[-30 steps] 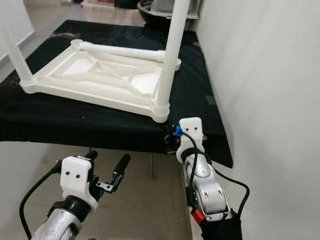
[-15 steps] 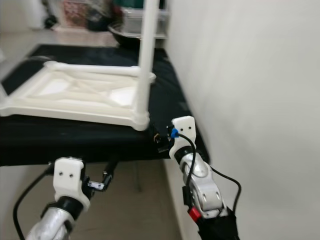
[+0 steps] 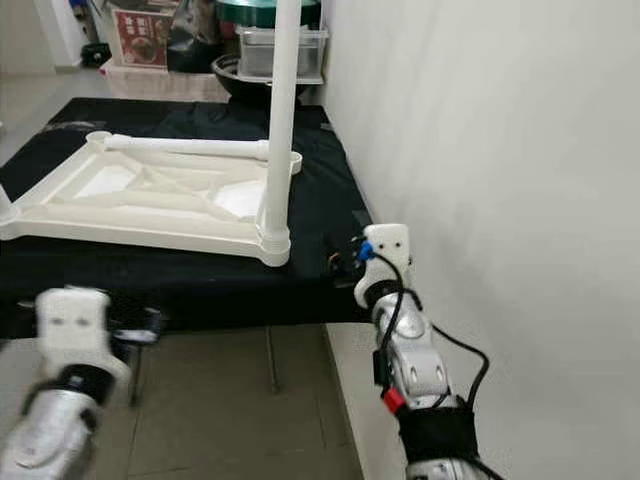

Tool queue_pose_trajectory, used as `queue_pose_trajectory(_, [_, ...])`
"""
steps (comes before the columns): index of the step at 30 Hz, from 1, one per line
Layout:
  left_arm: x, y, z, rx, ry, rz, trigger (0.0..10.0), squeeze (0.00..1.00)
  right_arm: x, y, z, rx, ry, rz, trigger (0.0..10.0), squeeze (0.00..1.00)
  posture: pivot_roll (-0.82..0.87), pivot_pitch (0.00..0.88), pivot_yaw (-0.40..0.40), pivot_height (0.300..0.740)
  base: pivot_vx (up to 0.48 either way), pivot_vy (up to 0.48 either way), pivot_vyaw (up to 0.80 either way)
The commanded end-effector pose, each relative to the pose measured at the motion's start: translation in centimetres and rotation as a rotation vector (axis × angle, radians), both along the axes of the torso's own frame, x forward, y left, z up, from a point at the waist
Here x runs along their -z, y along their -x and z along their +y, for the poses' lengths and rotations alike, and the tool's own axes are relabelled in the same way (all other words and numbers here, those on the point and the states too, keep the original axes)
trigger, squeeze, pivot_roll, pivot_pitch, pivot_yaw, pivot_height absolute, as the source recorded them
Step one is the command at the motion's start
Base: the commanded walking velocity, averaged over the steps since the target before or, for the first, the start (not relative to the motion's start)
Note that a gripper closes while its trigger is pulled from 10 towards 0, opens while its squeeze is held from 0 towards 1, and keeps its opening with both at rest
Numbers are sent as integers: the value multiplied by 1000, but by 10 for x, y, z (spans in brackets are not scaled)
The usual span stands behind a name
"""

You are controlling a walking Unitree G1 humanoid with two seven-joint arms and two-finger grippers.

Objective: Building children table

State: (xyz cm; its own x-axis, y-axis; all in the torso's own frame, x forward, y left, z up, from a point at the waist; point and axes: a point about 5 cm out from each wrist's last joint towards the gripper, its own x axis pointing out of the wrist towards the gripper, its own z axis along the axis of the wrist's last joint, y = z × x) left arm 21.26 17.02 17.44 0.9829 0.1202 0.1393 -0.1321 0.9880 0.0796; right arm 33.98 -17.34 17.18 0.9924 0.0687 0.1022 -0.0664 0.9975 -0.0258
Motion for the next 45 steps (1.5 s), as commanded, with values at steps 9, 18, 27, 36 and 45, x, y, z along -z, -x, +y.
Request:
queue_pose_trajectory(9, [-3,-1,-9,8,-4,3,10000,0,-6,-16,-7,49,-5,-14,10000,0,88,57,-67,740,0,0,0])
queue_pose_trajectory(18, [-18,-8,9,-87,-33,-58,10000,0,-28,-31,-6,55,-16,-86,10000,0,93,64,-68,740,0,0,0])
queue_pose_trajectory(27, [-23,-10,10,-97,-41,-78,10000,0,-38,-40,0,43,1,-125,10000,0,92,64,-71,740,173,0,0])
queue_pose_trajectory(36, [-28,-10,13,-111,-41,-94,10000,0,-39,-44,-4,73,-13,-124,10000,0,92,67,-73,740,284,0,0])
queue_pose_trajectory(45, [-38,-12,25,-160,-51,-137,10000,0,-44,-50,-7,78,-3,-136,10000,0,95,58,-74,740,296,0,0])
